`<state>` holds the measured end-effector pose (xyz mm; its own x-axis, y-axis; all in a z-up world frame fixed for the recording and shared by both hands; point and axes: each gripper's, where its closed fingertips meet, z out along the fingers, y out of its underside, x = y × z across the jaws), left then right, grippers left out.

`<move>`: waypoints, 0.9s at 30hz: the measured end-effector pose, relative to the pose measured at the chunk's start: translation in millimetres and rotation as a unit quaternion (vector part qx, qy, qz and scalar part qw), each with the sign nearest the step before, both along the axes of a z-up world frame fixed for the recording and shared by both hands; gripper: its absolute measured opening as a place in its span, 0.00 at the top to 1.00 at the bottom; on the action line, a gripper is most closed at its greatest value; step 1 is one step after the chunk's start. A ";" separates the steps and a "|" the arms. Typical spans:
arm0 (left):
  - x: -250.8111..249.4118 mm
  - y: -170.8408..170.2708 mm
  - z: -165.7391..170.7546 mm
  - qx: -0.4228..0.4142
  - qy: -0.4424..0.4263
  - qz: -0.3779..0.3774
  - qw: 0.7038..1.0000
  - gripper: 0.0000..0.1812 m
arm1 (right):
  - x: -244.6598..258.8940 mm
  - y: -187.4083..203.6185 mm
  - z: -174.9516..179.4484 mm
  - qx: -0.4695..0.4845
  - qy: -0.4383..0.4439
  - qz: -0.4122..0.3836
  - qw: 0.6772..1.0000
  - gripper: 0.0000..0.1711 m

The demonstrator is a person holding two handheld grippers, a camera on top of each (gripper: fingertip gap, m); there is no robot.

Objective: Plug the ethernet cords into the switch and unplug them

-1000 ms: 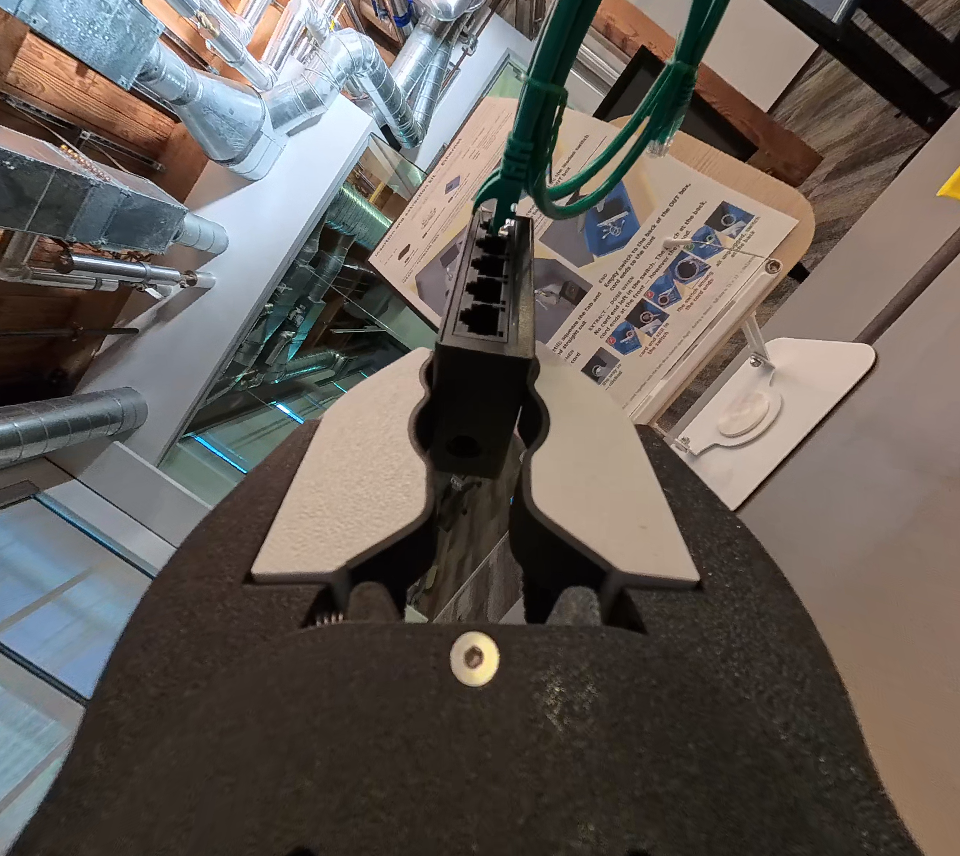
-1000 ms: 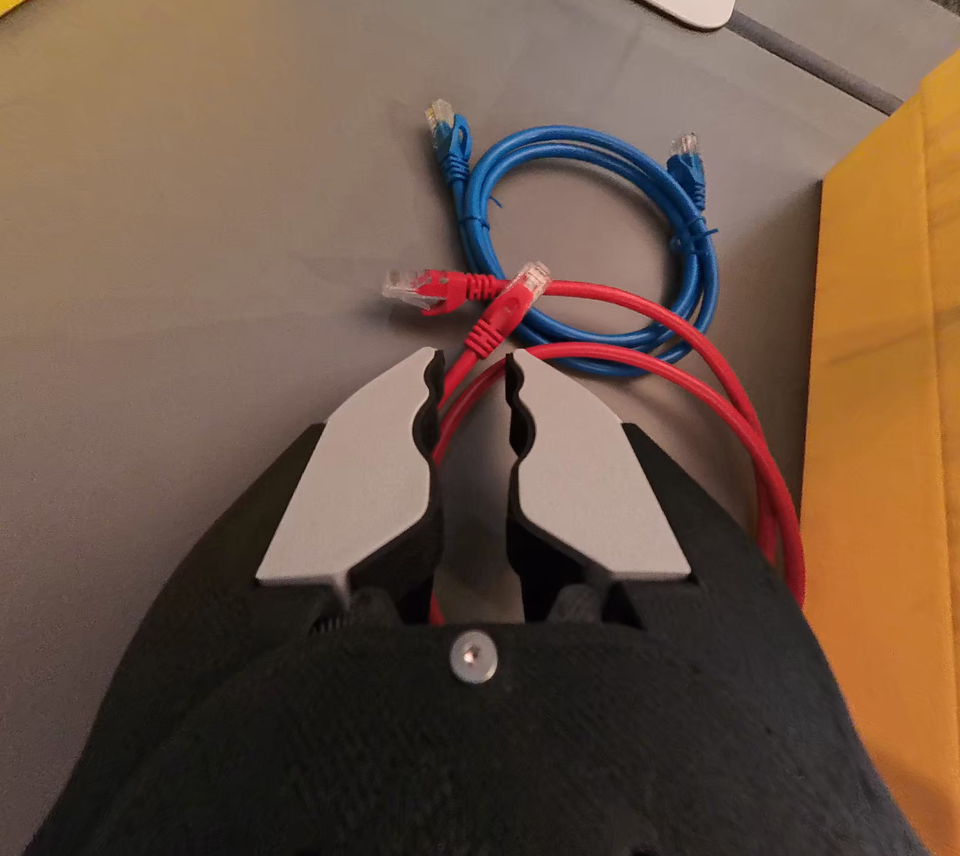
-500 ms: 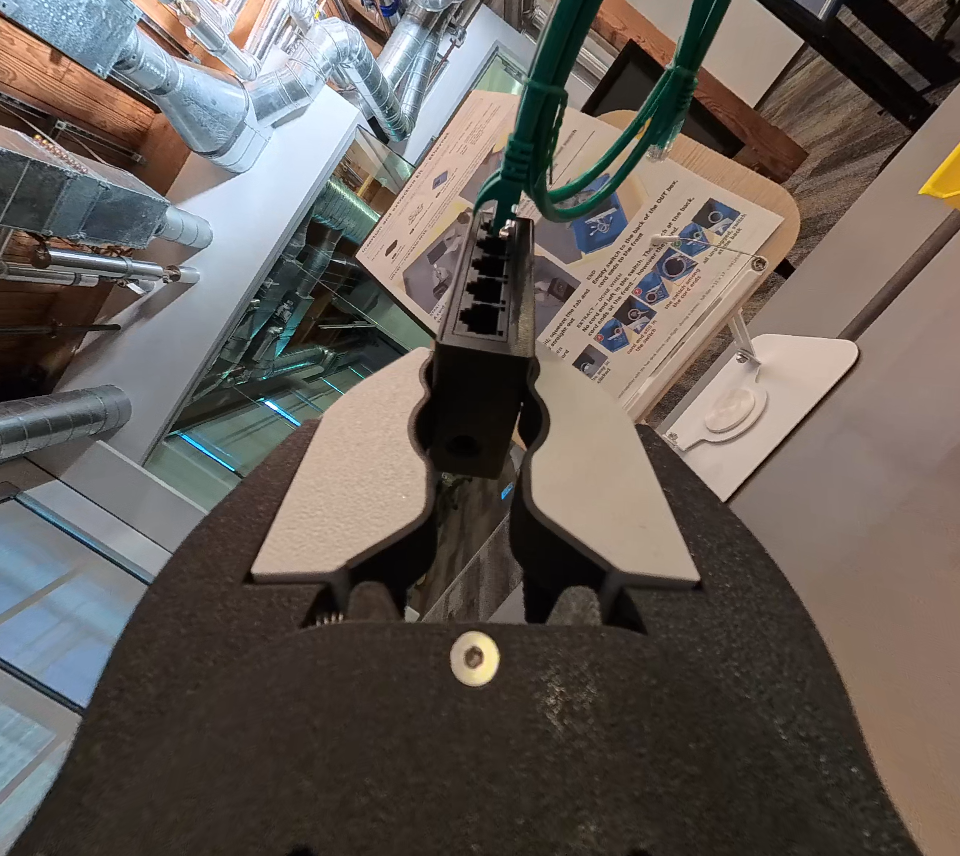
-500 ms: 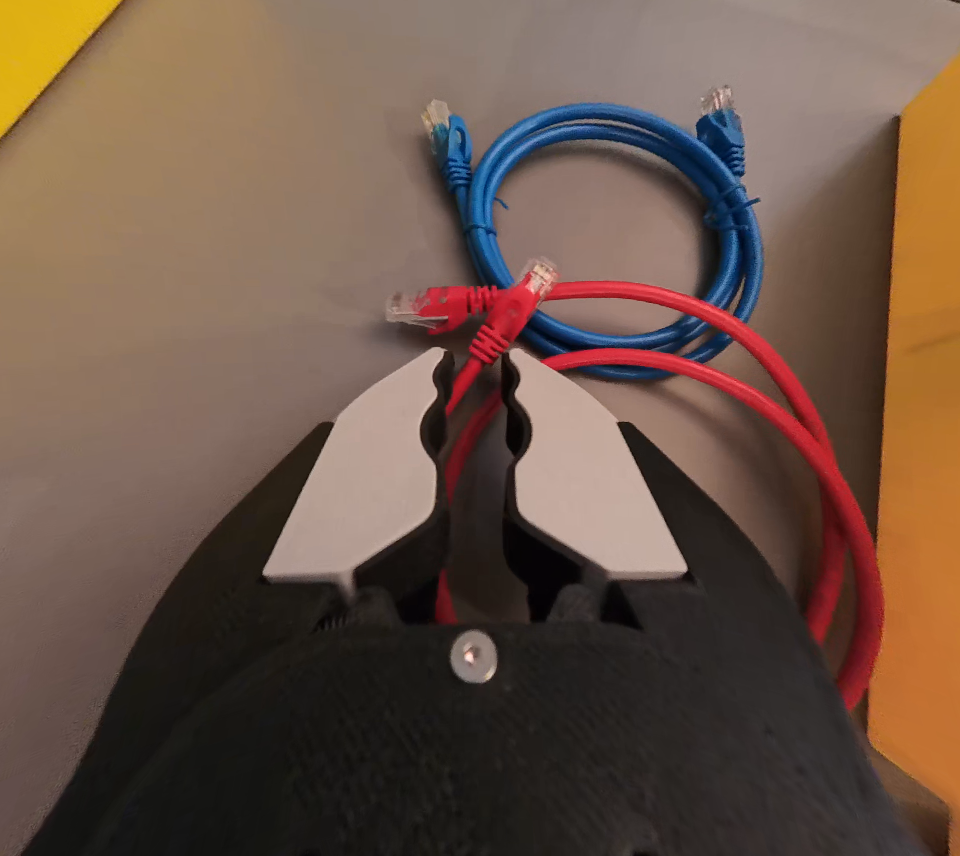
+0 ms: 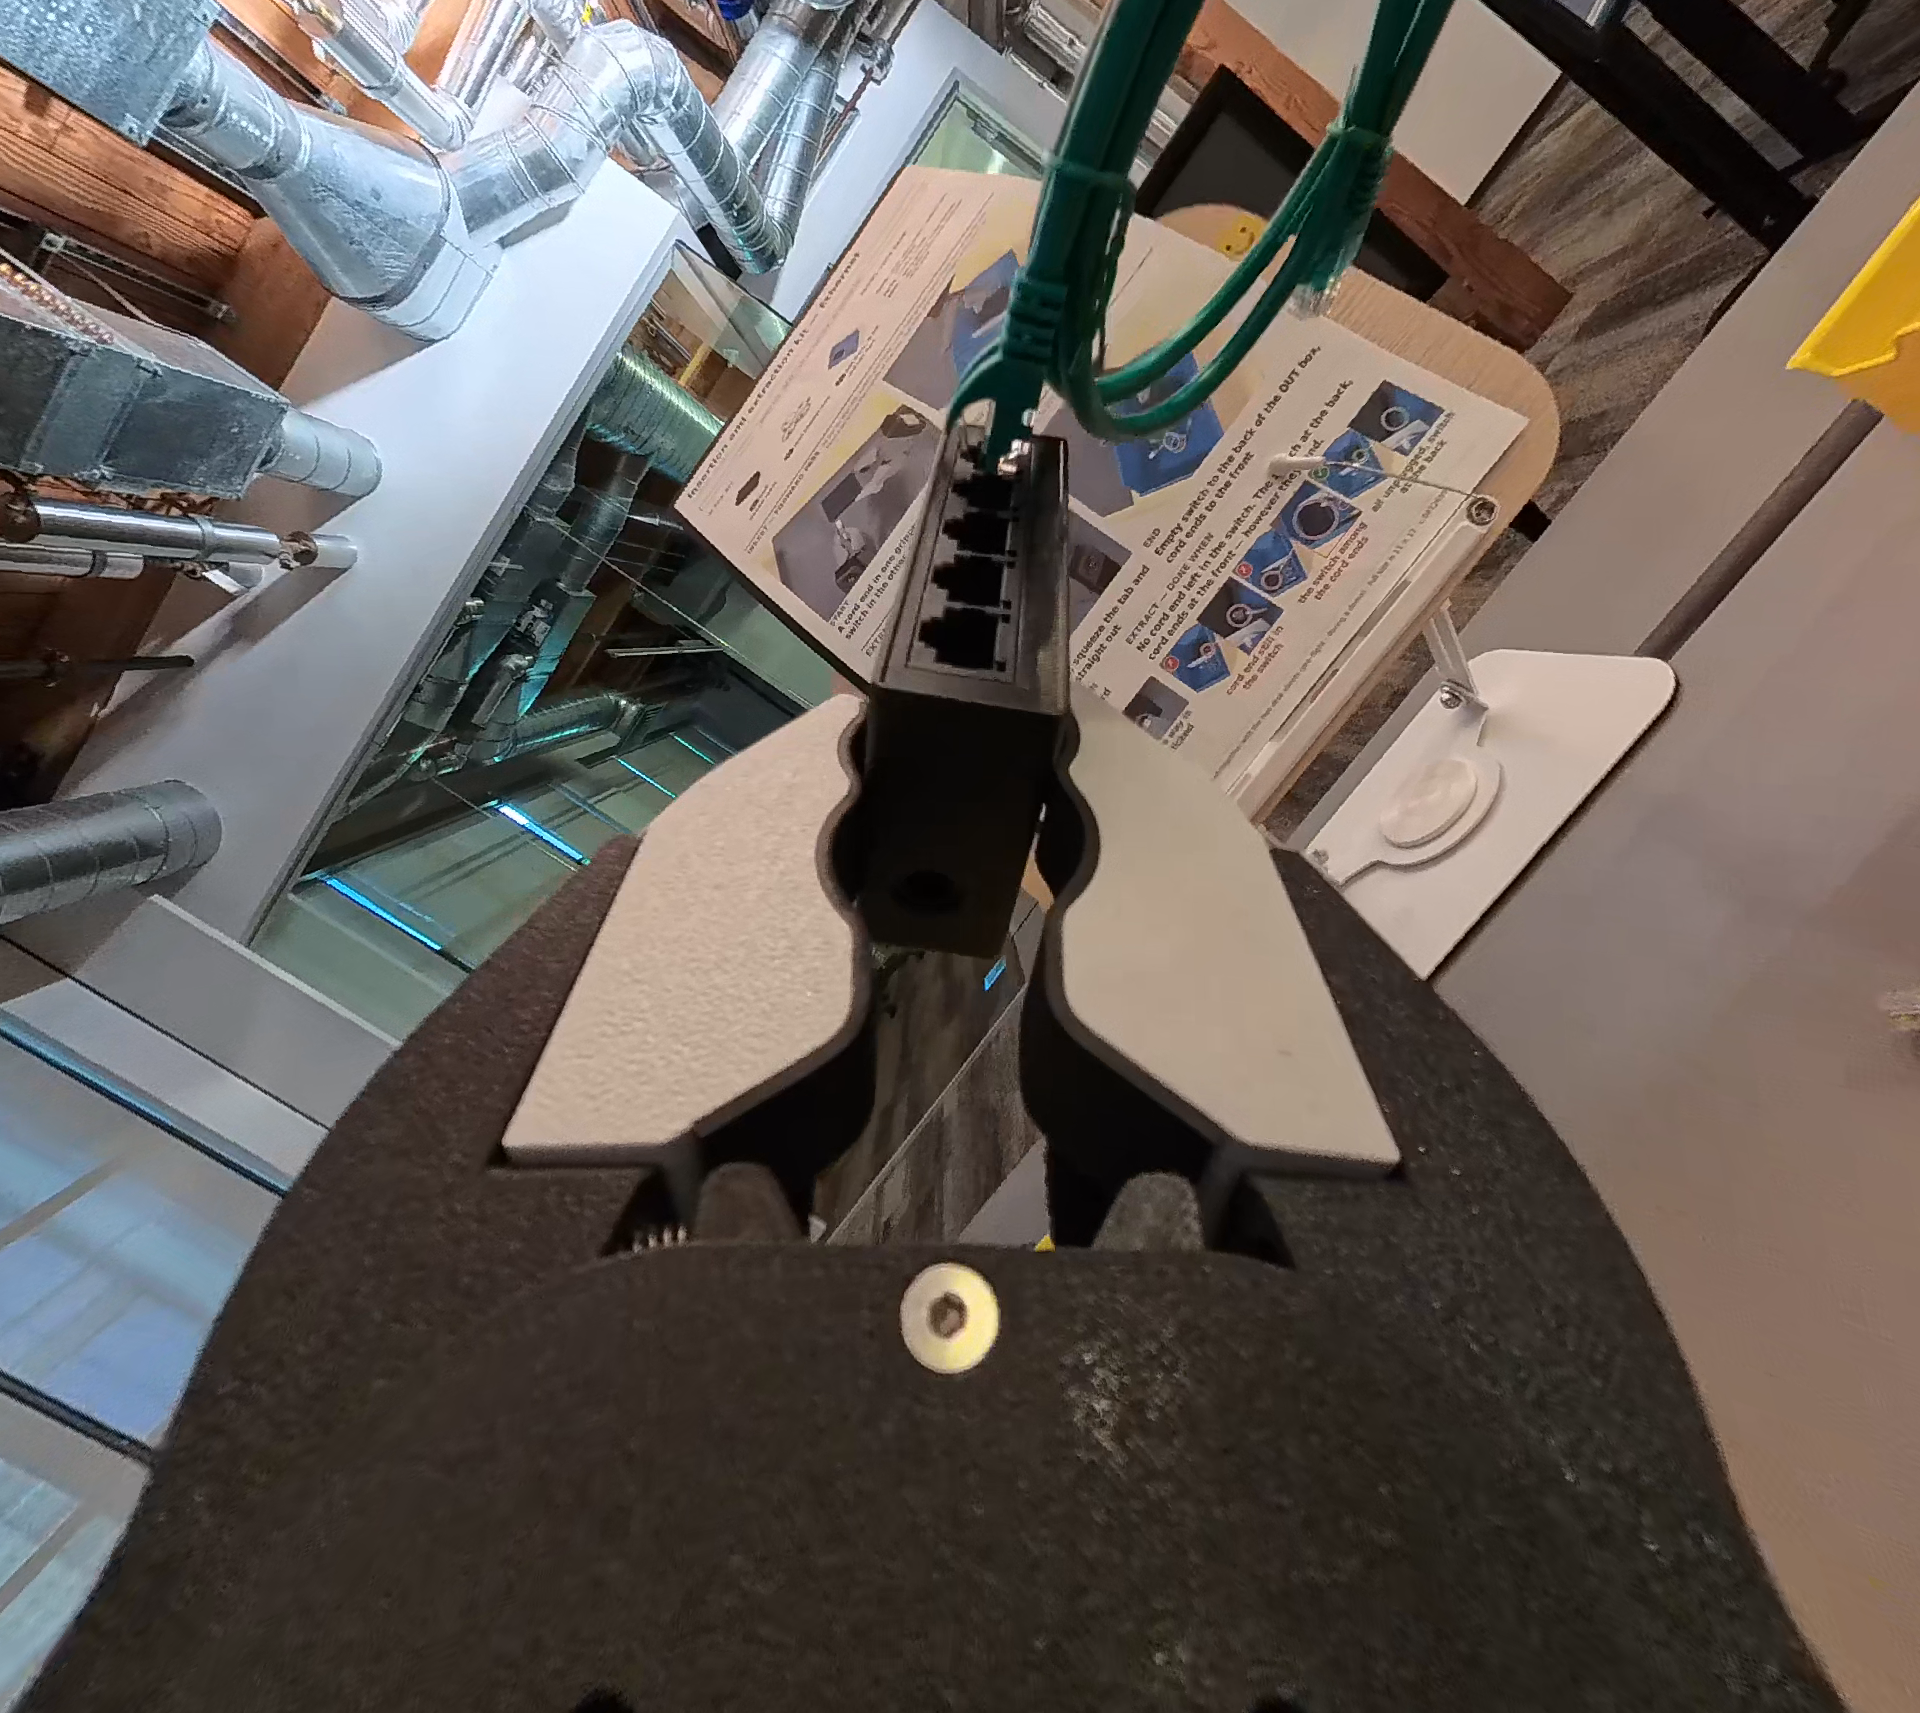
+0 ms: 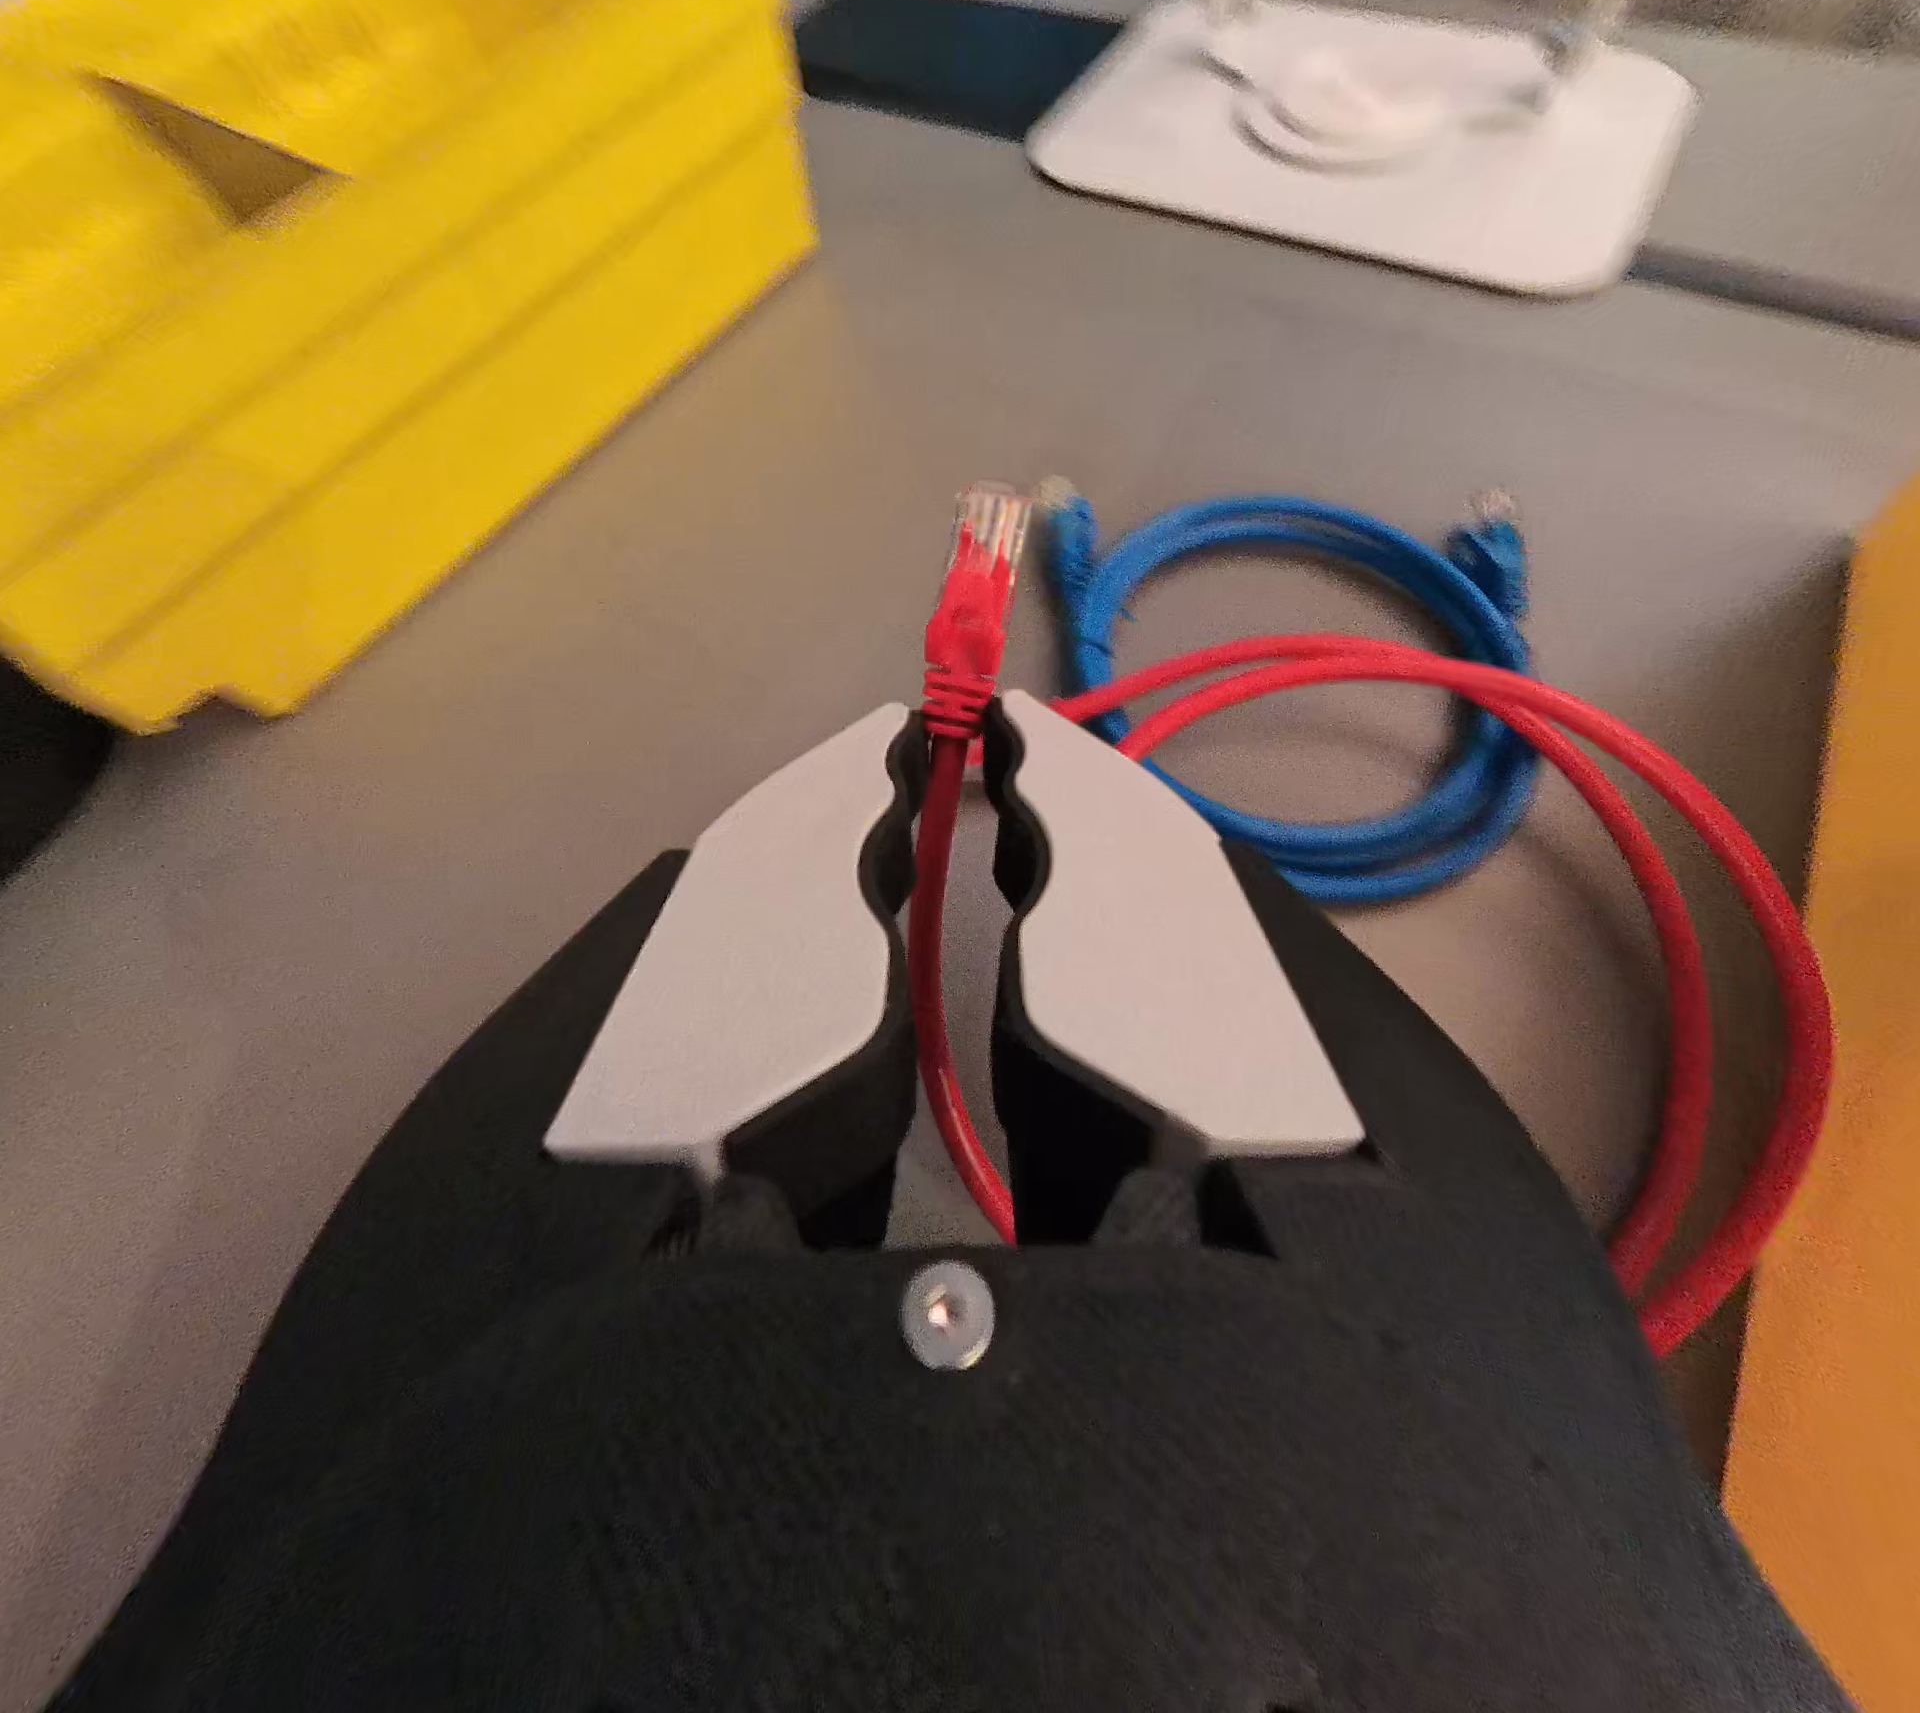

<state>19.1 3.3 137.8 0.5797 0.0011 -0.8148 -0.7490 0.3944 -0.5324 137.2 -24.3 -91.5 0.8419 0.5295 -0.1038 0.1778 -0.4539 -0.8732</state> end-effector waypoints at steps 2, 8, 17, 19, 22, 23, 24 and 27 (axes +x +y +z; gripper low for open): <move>0.4 1.1 -3.1 -0.002 0.012 0.001 1.000 0.84 | -0.4 -6.4 17.3 0.013 0.033 0.031 0.999 0.94; 7.6 4.1 -11.0 -0.008 0.034 0.002 0.999 0.84 | 14.0 -16.2 85.0 0.057 0.088 0.104 0.989 0.94; 38.2 2.9 -28.0 0.000 0.094 -0.022 0.995 0.84 | 29.3 -34.7 173.0 0.072 -0.041 0.230 0.970 0.94; 47.3 4.1 -36.4 -0.006 0.116 -0.023 0.993 0.84 | 32.0 -35.4 170.3 0.050 -0.097 0.236 0.966 0.94; 60.7 6.4 -49.7 -0.026 0.135 -0.029 0.990 0.84 | 32.6 -37.6 157.1 0.002 -0.130 0.258 0.957 0.94; 64.6 7.0 -53.6 -0.030 0.140 -0.031 0.989 0.84 | 33.2 -37.6 151.3 -0.014 -0.135 0.263 0.955 0.94; 68.5 7.3 -57.4 -0.034 0.145 -0.033 0.988 0.84 | 34.3 -35.7 146.6 -0.022 -0.140 0.263 0.954 0.94; 80.4 8.0 -68.4 -0.038 0.172 -0.032 0.984 0.84 | 36.1 -29.4 136.6 -0.041 -0.151 0.260 0.953 0.94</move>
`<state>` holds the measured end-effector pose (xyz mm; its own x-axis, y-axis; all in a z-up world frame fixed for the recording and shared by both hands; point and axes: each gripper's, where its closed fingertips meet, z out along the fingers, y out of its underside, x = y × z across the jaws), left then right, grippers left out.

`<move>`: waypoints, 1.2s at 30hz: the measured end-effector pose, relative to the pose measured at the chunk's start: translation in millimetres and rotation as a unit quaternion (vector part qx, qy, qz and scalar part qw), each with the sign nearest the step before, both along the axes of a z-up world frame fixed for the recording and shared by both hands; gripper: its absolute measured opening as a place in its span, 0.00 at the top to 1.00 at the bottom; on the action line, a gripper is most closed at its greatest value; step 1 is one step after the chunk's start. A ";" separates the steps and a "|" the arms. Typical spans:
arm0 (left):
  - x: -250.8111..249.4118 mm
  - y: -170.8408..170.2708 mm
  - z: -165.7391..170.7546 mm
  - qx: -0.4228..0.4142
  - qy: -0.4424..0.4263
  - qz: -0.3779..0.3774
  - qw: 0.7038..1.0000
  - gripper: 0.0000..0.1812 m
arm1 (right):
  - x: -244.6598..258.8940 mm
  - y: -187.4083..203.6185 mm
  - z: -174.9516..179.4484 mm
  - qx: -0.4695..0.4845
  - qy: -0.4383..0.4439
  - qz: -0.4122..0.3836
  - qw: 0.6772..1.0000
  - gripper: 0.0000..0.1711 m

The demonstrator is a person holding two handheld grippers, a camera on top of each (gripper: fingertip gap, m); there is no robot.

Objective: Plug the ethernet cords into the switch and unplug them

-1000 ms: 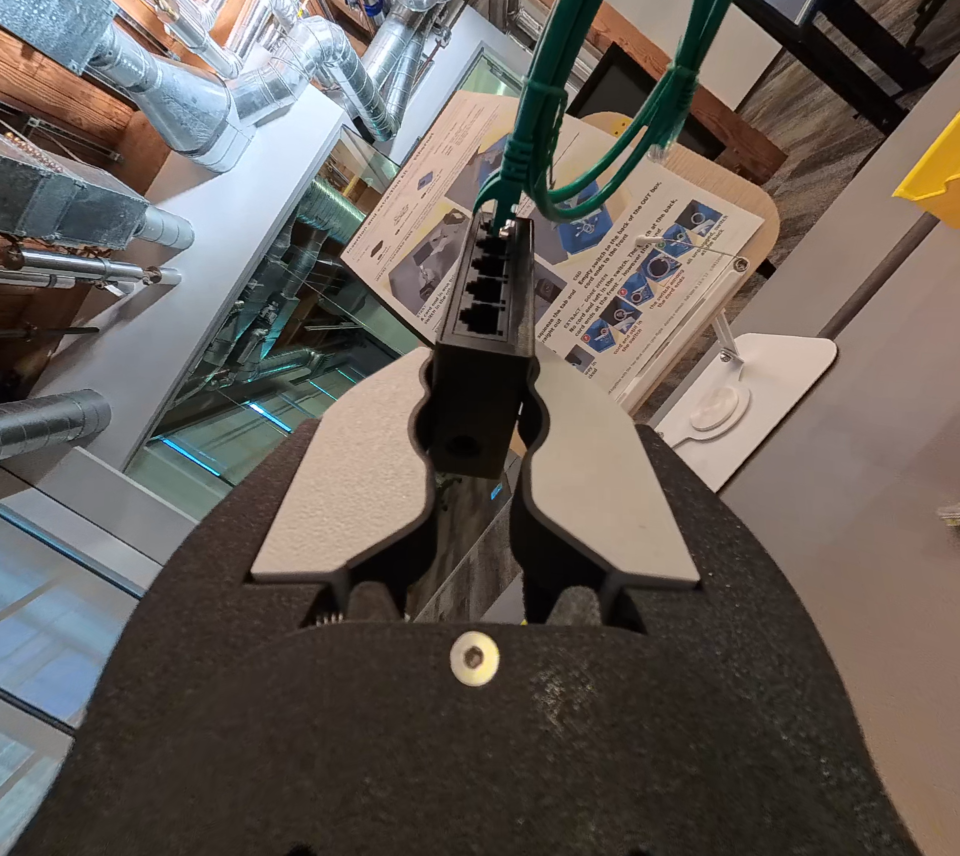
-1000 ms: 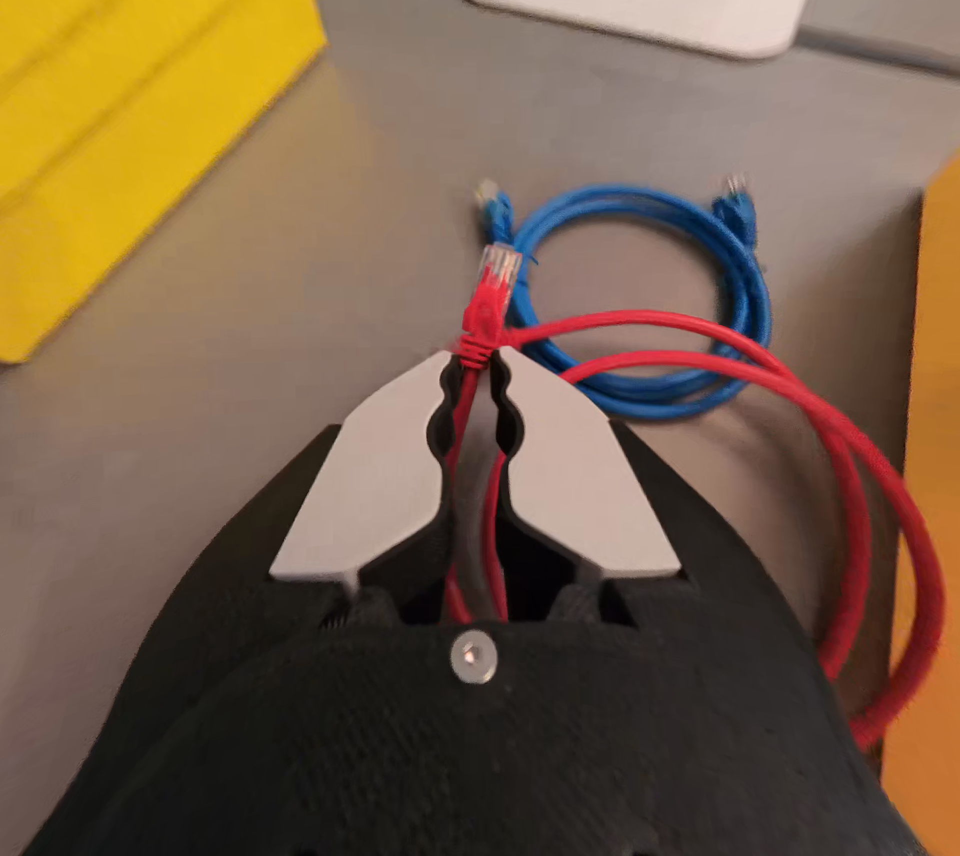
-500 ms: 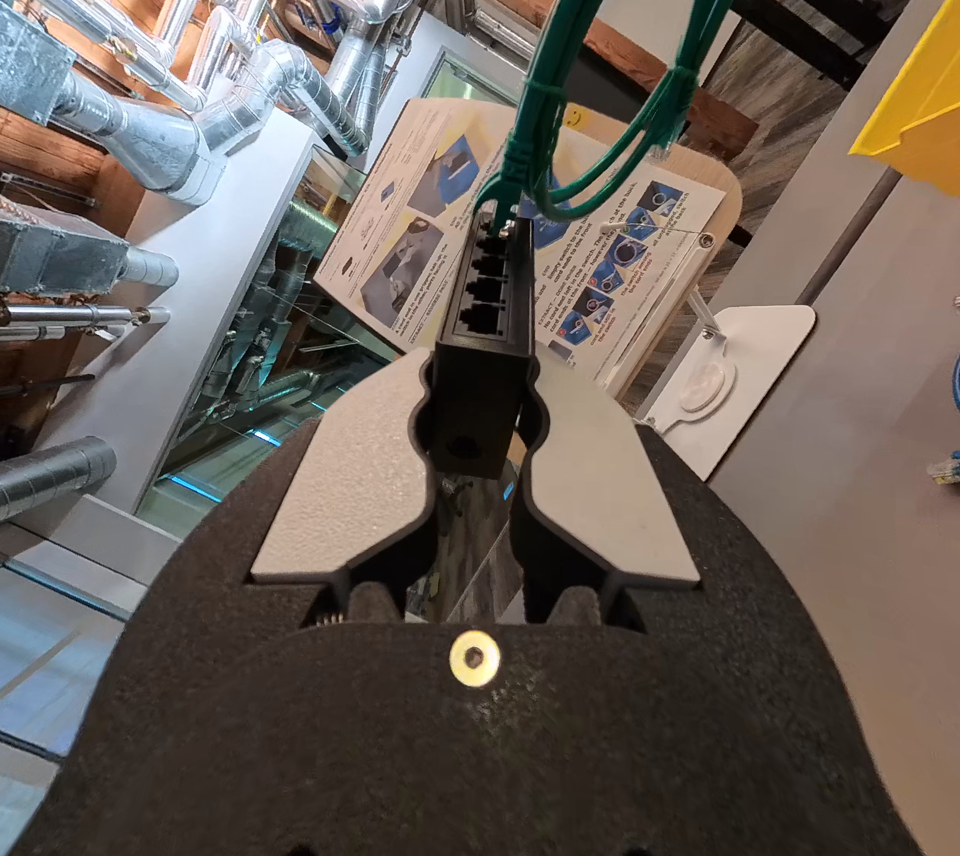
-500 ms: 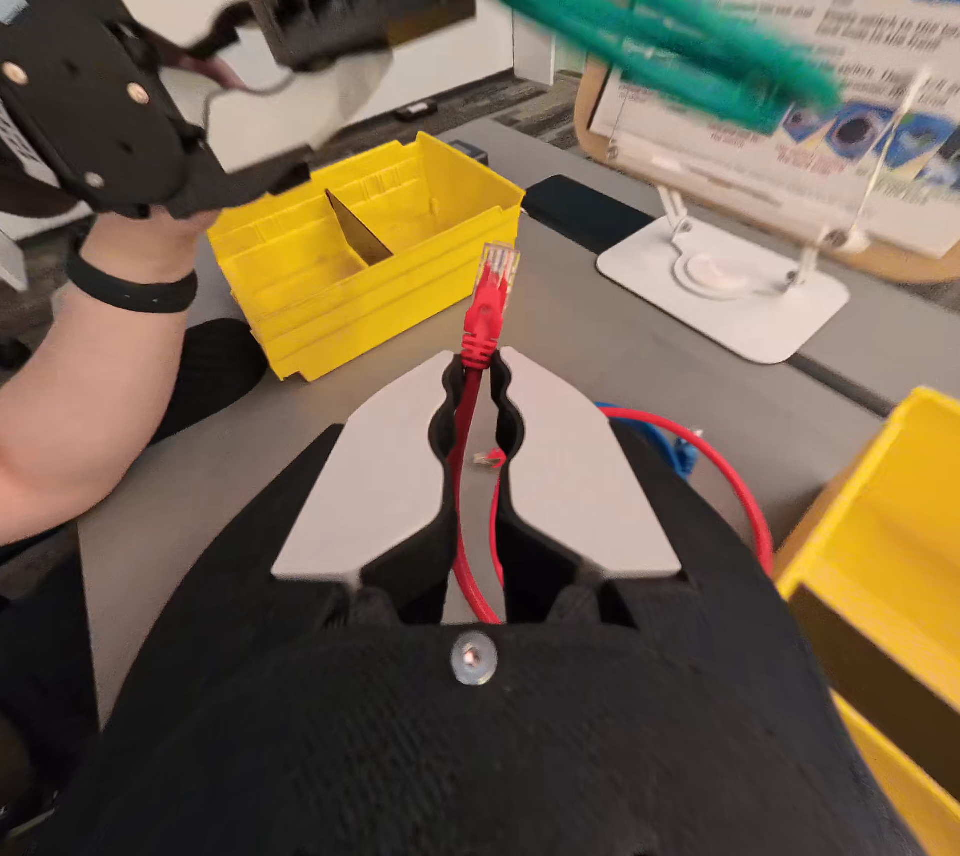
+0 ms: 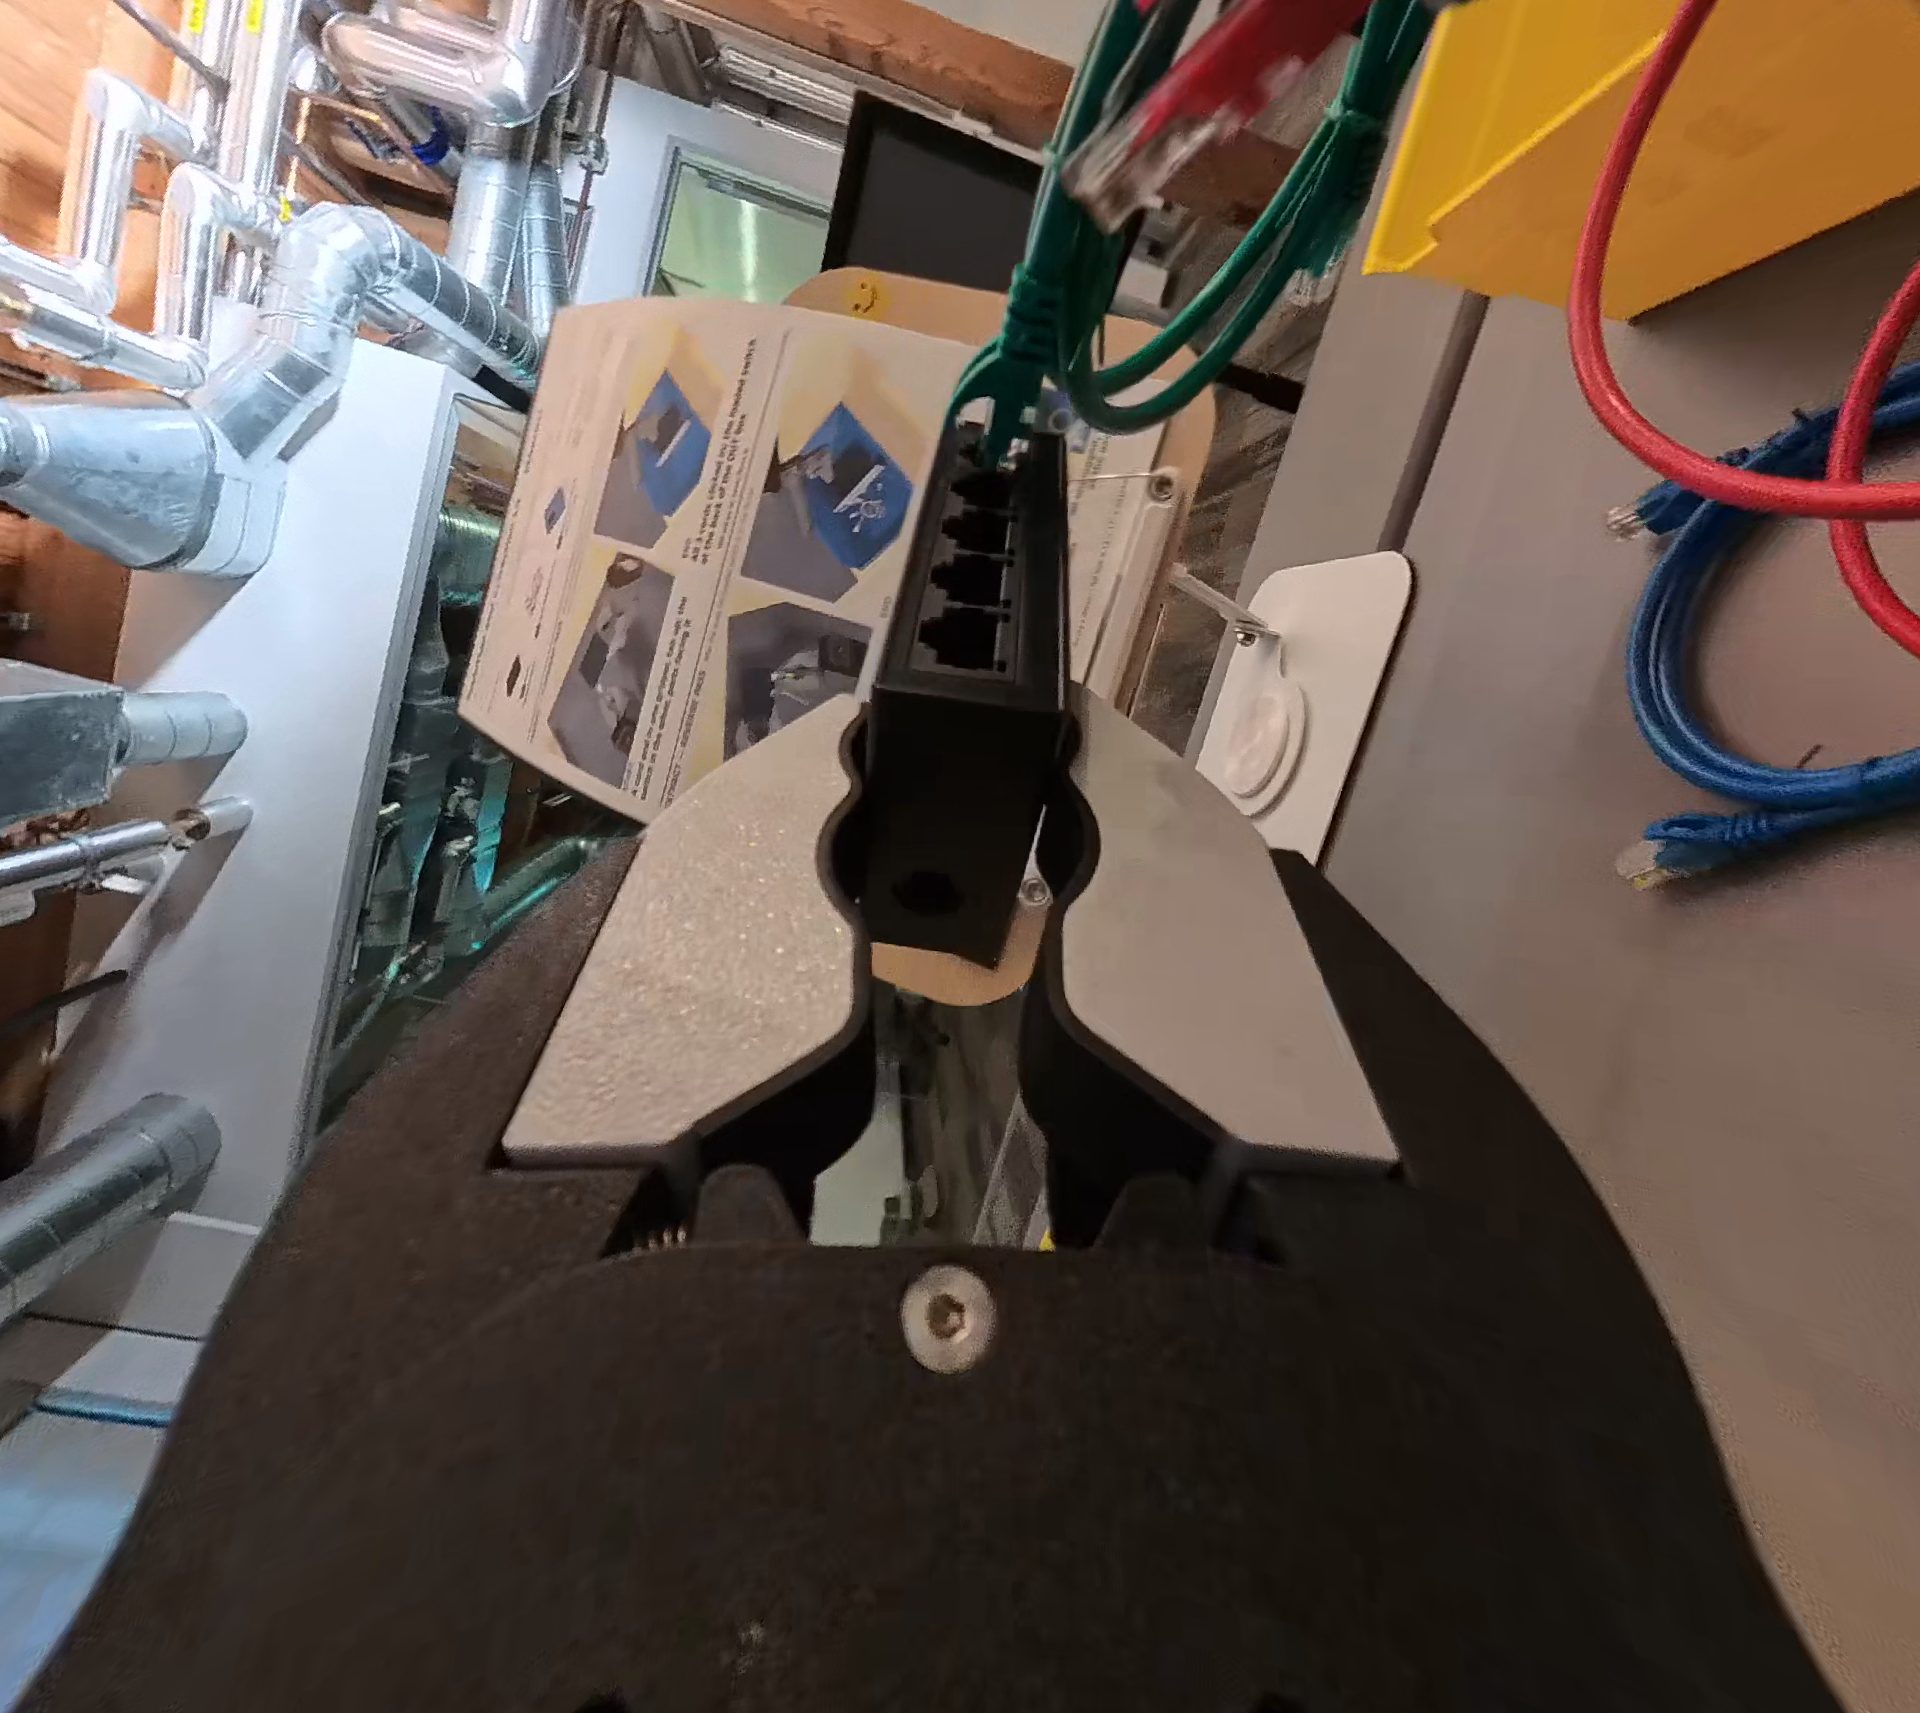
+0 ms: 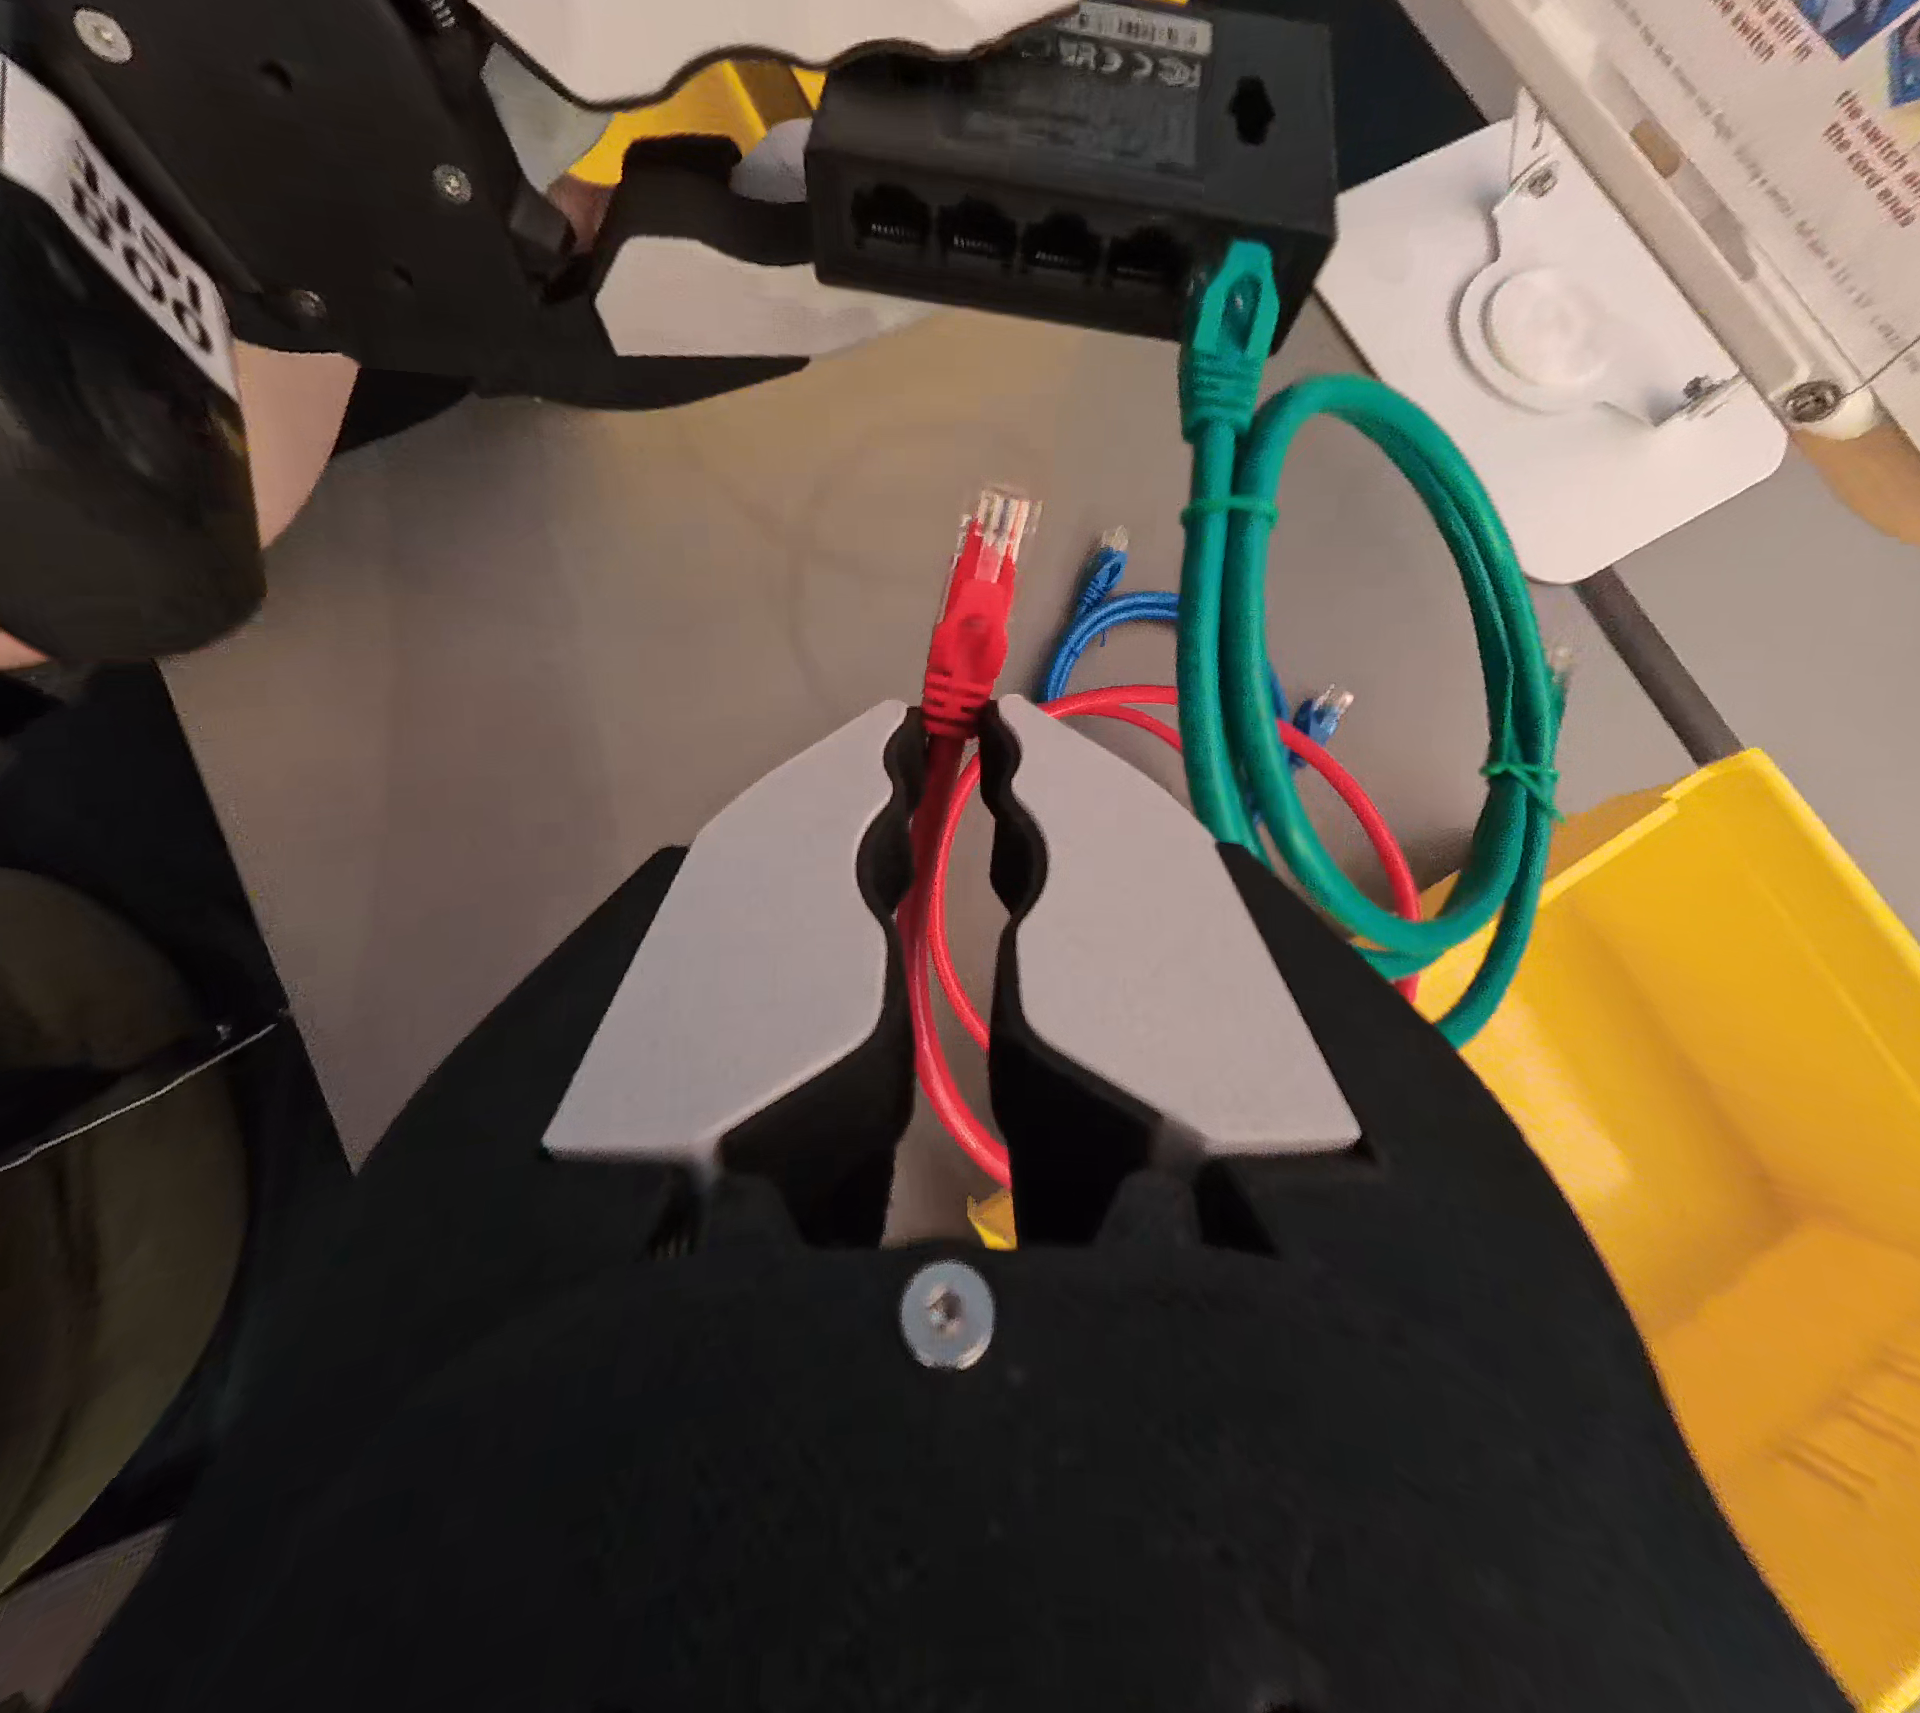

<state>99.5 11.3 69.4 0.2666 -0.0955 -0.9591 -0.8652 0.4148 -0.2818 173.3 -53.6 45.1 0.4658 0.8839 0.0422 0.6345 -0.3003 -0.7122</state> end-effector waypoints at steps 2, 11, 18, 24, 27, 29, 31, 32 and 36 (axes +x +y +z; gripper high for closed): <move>8.1 0.2 -8.4 0.000 0.024 0.002 1.000 0.84 | 0.7 1.3 -5.7 -0.012 -0.009 0.000 1.000 0.94; 31.9 -3.3 -31.9 0.003 0.078 -0.010 0.997 0.84 | 4.7 10.1 -34.2 -0.058 -0.048 -0.015 0.997 0.94; 36.2 -8.8 -32.3 0.004 0.085 -0.022 0.996 0.84 | 6.8 11.1 -37.2 -0.067 -0.049 -0.022 0.996 0.94; 40.9 -12.4 -36.0 0.012 0.106 -0.034 0.994 0.84 | 7.4 10.7 -40.2 -0.077 -0.051 -0.024 0.995 0.94; 43.0 -14.3 -39.4 0.017 0.123 -0.040 0.991 0.84 | 8.9 9.4 -44.2 -0.086 -0.059 -0.022 0.994 0.94; 43.3 -14.5 -40.3 0.019 0.128 -0.040 0.991 0.84 | 9.5 9.7 -44.5 -0.088 -0.059 -0.021 0.994 0.94; 42.1 -13.5 -38.9 0.016 0.122 -0.037 0.992 0.84 | 9.0 11.2 -41.7 -0.083 -0.051 -0.018 0.995 0.94; 40.4 -12.2 -37.3 0.013 0.115 -0.032 0.993 0.84 | 7.7 12.8 -38.5 -0.076 -0.043 -0.018 0.996 0.94; 30.7 -7.3 -27.3 0.000 0.074 -0.014 0.997 0.84 | -1.2 20.3 -21.6 -0.036 -0.001 -0.020 0.999 0.94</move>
